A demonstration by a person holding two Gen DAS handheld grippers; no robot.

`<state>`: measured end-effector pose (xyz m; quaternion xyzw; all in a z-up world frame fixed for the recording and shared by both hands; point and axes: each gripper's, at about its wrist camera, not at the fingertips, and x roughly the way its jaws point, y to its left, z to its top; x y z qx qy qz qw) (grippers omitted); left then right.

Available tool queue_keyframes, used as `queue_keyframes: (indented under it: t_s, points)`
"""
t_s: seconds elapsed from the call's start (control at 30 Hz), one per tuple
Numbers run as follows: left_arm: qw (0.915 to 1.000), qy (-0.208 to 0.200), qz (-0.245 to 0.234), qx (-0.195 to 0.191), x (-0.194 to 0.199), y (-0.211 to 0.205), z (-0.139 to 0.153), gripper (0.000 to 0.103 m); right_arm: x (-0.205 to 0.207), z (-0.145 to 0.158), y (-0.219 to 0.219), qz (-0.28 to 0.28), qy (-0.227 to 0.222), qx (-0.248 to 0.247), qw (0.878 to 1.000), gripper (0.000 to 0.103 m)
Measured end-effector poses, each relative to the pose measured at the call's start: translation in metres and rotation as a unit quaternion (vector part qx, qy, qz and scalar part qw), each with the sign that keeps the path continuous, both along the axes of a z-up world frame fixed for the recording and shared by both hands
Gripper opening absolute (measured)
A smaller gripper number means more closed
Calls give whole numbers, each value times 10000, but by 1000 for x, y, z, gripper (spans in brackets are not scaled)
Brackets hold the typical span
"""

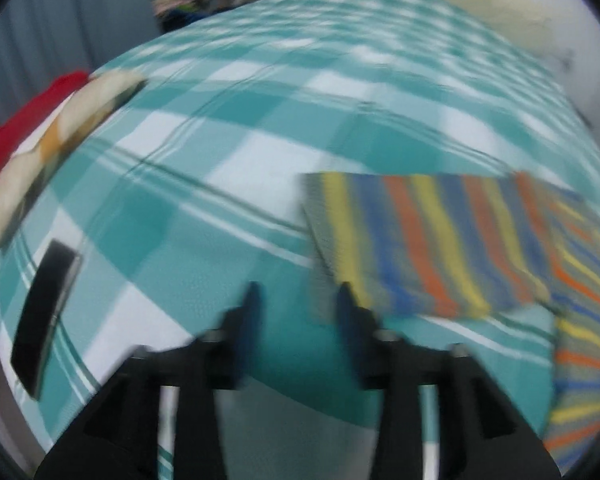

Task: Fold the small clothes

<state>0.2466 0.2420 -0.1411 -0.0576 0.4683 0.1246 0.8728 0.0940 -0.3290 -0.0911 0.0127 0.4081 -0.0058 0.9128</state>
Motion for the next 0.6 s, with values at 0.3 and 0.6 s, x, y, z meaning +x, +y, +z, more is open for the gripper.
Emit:
queue_keyframes:
  t_s: [0.3,0.6]
  points:
    - [9938,-308,-1061,-127,-17,-92,14,83,-1,-3,-5,-133,35,108,9998,67]
    - [9873,-758,-956,1018,-30,-123,11,98,-1,-4,-7,-186,43,-68,9998,67]
